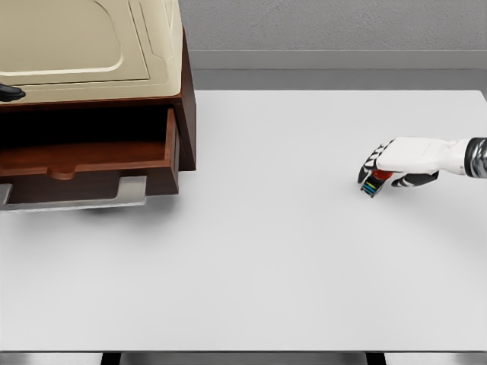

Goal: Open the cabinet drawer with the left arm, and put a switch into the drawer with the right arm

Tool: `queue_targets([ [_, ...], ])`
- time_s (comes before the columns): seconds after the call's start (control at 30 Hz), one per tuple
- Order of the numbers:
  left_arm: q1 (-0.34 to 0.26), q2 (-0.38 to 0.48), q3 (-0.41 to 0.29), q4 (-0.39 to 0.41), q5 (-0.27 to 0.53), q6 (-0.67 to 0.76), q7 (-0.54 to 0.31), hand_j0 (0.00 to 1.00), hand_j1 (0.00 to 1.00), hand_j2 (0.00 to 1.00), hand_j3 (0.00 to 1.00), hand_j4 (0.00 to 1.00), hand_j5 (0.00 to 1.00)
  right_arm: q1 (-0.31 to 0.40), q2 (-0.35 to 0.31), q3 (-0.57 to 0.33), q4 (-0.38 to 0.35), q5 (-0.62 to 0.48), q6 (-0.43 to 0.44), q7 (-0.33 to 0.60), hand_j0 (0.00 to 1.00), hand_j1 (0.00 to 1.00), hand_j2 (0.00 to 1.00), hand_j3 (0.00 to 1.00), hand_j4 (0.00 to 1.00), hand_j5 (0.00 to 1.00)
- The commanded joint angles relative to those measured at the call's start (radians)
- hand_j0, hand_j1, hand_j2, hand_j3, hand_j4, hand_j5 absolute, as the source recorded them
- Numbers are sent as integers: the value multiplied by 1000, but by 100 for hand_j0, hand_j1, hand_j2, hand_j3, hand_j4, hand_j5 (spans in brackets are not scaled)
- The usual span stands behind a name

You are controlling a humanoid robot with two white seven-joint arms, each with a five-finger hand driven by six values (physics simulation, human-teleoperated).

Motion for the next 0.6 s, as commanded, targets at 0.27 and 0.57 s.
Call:
queue_targets([
  [0.27, 0, -1, 1, 0, 10, 3, 0, 100, 100, 100, 100, 100, 100, 0, 1, 6, 0, 0, -1, 2, 53, 53, 53, 53, 53, 53],
  [0.57, 0, -1, -1, 0, 10, 3, 0, 100, 100, 100, 100, 100, 100, 0, 2, 7, 0, -5, -1, 2, 49, 49, 49, 49, 49, 49],
])
